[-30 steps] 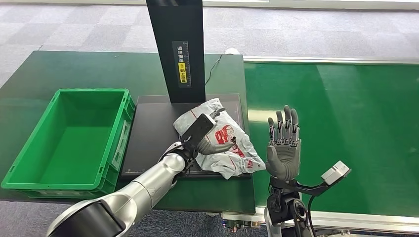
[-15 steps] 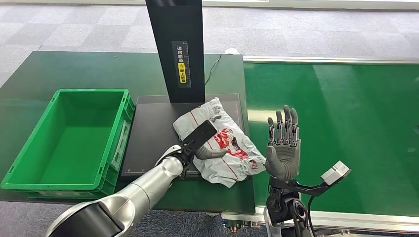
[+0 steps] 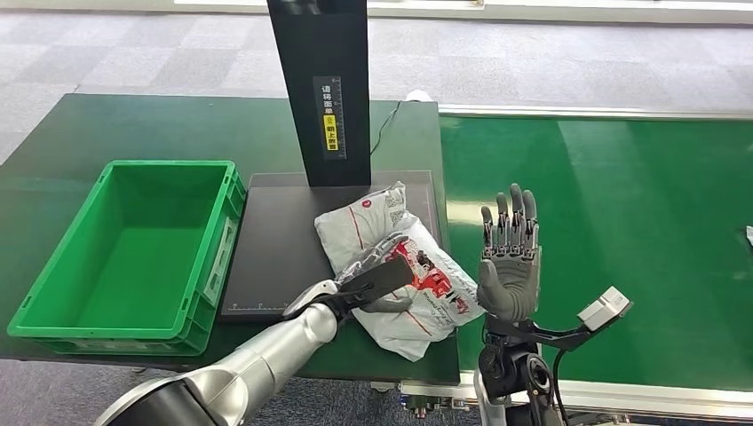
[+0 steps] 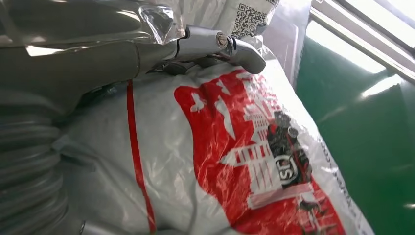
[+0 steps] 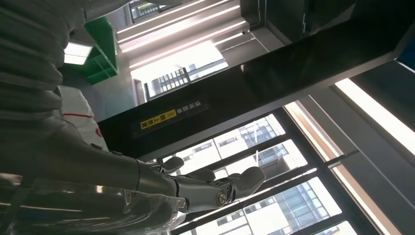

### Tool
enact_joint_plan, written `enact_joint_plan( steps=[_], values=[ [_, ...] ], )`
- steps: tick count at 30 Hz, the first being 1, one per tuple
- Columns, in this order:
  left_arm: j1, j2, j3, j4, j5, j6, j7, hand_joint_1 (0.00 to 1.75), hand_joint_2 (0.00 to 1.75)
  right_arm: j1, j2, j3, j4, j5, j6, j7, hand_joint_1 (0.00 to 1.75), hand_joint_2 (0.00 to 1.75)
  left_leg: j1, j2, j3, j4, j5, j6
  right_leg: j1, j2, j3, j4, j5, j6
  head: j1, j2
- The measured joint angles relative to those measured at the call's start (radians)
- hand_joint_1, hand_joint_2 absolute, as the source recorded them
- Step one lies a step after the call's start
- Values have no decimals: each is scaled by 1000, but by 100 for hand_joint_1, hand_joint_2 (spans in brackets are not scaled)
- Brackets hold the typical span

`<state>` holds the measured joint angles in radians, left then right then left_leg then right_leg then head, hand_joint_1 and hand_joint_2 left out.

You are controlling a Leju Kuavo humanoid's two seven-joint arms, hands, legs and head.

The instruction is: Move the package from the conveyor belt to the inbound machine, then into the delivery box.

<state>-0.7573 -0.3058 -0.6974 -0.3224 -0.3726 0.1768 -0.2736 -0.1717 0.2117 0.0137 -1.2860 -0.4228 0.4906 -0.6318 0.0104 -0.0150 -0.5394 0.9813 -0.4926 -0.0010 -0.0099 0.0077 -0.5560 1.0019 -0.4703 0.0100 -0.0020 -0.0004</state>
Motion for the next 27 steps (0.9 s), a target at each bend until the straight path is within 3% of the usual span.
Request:
enact_joint_plan(
  steps=[1,4,17,23,27],
  values=[
    [3,-2,-5,0,-8,1,2,160,175,-4,0,1,1,0,0,0,0,175,0,-1,1,0,0,0,0,-1,1,0,0,0,0,0],
    [10,-8,-11,0,-20,1,2,172,175,-14,0,2,5,0,0,0,0,175,0,-3,3,0,0,0,0,-4,5,0,-1,0,0,0],
    [17,-26,1,0,-38,-6,-28,175,175,-32,0,6,27,9,0,-4,0,175,0,-7,9,0,0,0,0,-7,12,0,-1,0,0,0],
    [44,-26,90,-4,81,-13,-191,175,175,-33,0,12,40,13,-2,-7,0,175,0,-7,7,0,0,0,0,-7,9,0,-1,0,0,0],
    [62,-20,197,-33,188,-52,-329,175,175,-31,0,12,43,13,-12,-9,0,175,0,-4,2,0,1,0,0,-6,2,0,0,0,0,0]
  ],
)
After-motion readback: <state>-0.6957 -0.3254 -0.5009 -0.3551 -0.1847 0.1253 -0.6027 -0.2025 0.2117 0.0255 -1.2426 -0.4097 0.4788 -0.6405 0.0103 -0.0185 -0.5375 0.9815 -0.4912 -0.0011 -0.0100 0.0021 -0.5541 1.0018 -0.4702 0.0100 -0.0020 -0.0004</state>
